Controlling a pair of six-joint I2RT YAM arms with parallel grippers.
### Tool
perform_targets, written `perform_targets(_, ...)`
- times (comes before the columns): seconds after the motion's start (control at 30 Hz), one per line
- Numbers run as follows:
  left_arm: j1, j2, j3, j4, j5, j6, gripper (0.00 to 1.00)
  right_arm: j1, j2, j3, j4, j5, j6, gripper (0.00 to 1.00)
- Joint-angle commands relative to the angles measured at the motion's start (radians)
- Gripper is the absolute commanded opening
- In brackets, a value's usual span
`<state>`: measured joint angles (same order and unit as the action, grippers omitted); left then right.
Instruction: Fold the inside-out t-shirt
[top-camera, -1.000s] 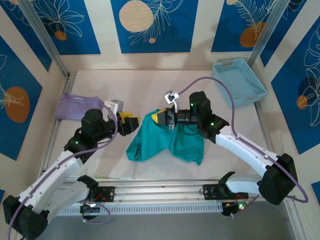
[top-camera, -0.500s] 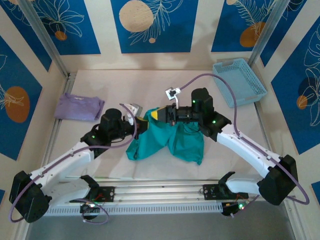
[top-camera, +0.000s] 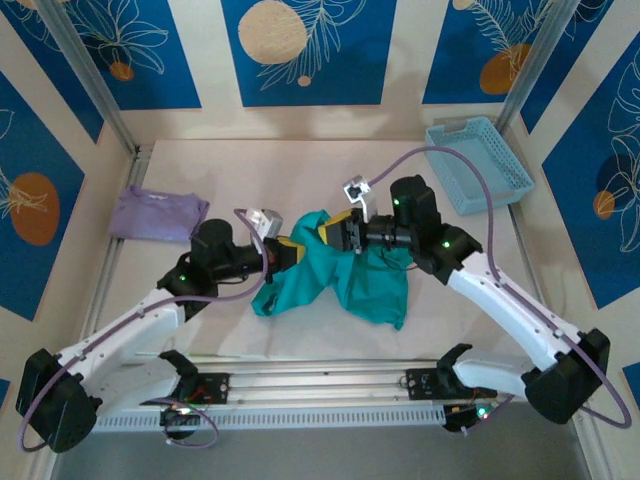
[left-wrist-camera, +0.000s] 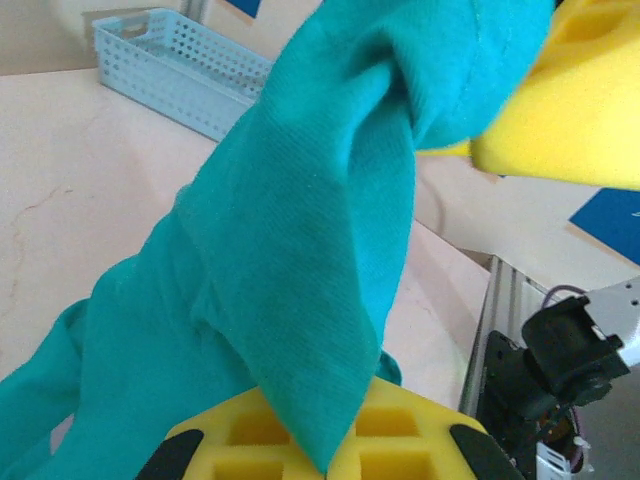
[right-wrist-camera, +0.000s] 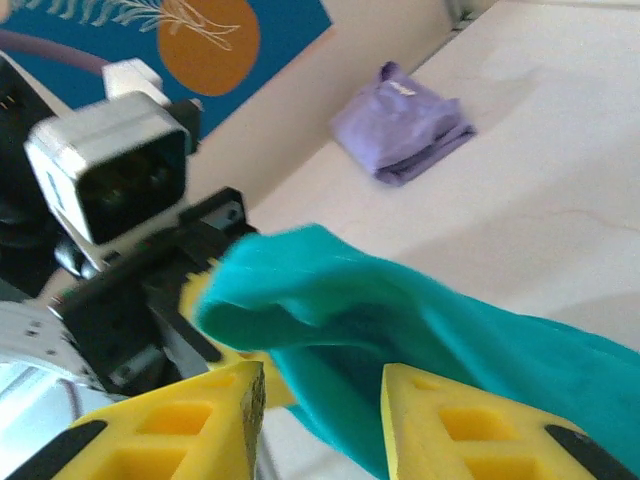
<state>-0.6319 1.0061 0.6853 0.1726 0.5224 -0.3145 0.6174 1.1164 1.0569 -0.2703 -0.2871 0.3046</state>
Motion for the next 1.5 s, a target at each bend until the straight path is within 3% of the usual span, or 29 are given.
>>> perform_targets(0.0, 0.013, -0.023, -0.015, 0.070, 0.087, 0.013, 0.00, -0.011, -0.067, -0.078, -0.047, 0.103, -0.147, 0.38)
perform_targets(0.13, 0.014, -0.017, -0.012, 0.068, 0.105, 0.029, 0.00, -0.031, -0.056, -0.140, 0.027, 0.150, -0.153, 0.40)
perform_targets(0.33, 0.014, -0.003, -0.002, 0.064, 0.118, 0.030, 0.00, -0.003, 0.016, -0.165, 0.138, 0.178, -0.182, 0.57)
perform_targets(0.43, 0.015, 0.001, -0.004, 0.059, 0.120, 0.031, 0.00, 0.004, 0.068, -0.147, 0.183, 0.155, -0.199, 0.60)
perform_targets(0.47, 0.014, 0.000, -0.004, 0.055, 0.115, 0.033, 0.00, 0.005, 0.084, -0.137, 0.195, 0.129, -0.207, 0.58)
perform_targets(0.5, 0.016, -0.001, -0.006, 0.049, 0.104, 0.034, 0.00, 0.004, 0.098, -0.124, 0.191, 0.093, -0.215, 0.50)
perform_targets(0.57, 0.019, -0.008, -0.006, 0.026, 0.051, 0.033, 0.00, -0.003, 0.098, -0.100, 0.149, 0.032, -0.229, 0.22)
perform_targets(0.63, 0.029, -0.013, 0.001, -0.014, -0.063, 0.018, 0.00, -0.032, 0.068, -0.096, 0.097, -0.075, -0.230, 0.03)
perform_targets(0.77, 0.057, 0.036, 0.051, -0.132, -0.316, 0.006, 0.00, -0.107, 0.000, -0.138, 0.086, -0.378, -0.145, 0.00)
perform_targets(0.83, 0.062, 0.089, 0.101, -0.199, -0.375, 0.027, 0.06, -0.114, -0.014, -0.151, 0.109, -0.437, -0.098, 0.00)
perform_targets(1.0, 0.061, 0.157, 0.163, -0.269, -0.361, 0.069, 0.27, -0.125, -0.009, -0.148, 0.172, -0.458, 0.000, 0.00)
perform_targets(1.1, 0.061, 0.122, 0.136, -0.281, -0.357, 0.068, 0.47, -0.141, 0.035, -0.116, 0.154, -0.433, 0.055, 0.00)
perform_targets(1.2, 0.051, 0.048, 0.082, -0.303, -0.370, 0.066, 0.60, -0.149, 0.076, -0.086, 0.119, -0.400, 0.082, 0.00)
perform_targets(1.33, -0.004, -0.070, 0.043, -0.335, -0.384, 0.087, 0.72, -0.150, 0.112, -0.063, 0.099, -0.366, 0.099, 0.00)
perform_targets(1.47, -0.094, -0.108, 0.073, -0.351, -0.401, 0.137, 0.75, -0.148, 0.141, -0.045, 0.089, -0.357, 0.112, 0.00)
